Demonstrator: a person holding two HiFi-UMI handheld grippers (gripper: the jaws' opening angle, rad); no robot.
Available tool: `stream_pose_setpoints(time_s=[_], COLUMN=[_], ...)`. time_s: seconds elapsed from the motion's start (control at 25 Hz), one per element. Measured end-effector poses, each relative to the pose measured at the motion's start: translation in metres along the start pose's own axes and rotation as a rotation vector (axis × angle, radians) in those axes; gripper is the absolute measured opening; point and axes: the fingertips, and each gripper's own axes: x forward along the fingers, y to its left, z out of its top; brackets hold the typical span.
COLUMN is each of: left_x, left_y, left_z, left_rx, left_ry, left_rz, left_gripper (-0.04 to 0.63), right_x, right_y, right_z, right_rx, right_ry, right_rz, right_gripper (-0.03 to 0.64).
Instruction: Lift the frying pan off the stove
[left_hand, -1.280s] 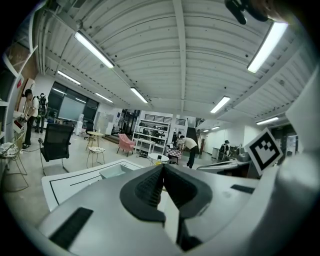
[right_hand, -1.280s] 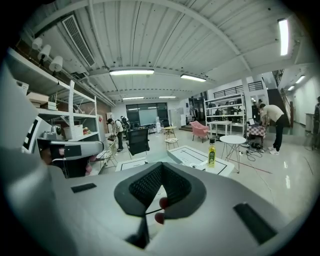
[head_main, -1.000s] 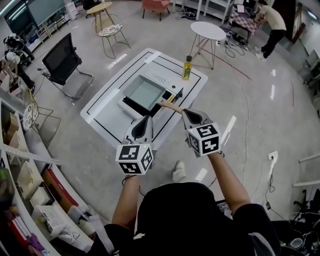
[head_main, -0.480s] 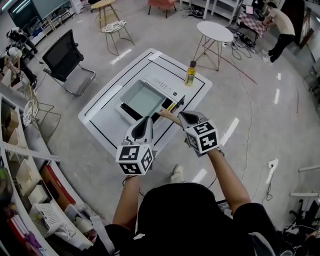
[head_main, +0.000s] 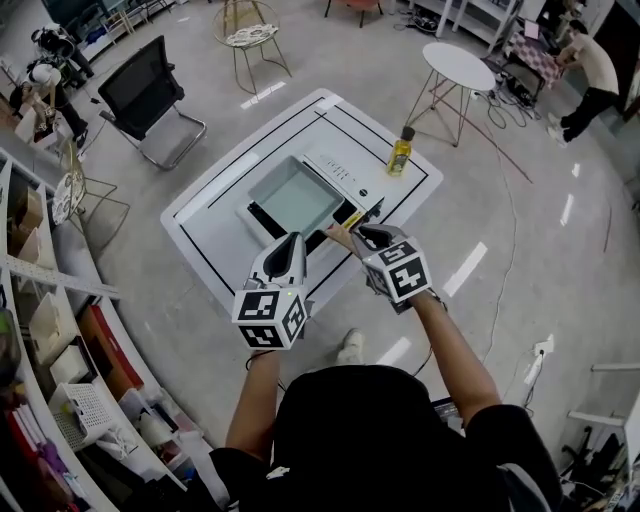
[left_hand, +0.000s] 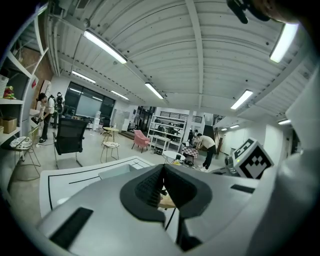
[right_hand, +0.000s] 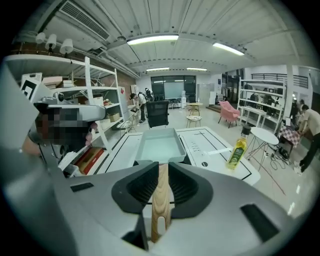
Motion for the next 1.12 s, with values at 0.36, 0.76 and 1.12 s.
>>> stream_pose_setpoints(time_s=[0.36, 0.76, 1.12], left_x=[0.009, 0.002, -0.007], left_y=[0.015, 0.037, 0.050], left_z=[-0.008, -0.014, -0.017], left_rx=[-0.028, -0.051, -0.060], left_ry=[0.016, 0.025, 0.027], left_rz=[0.057, 0.121, 0.165], left_gripper=[0.011, 0.011, 0.011], right_x=[0.037, 0.067, 0.087], right_y=[0.005, 0.011, 0.020], right_z=[-0.017, -0.036, -0.064], right_rx=[-0.028, -0.067, -0.067], right_ry=[0.119, 0.256, 0.431], right_rz=[0.080, 0.119, 0.163], right_gripper=[0.156, 0.190, 0.196])
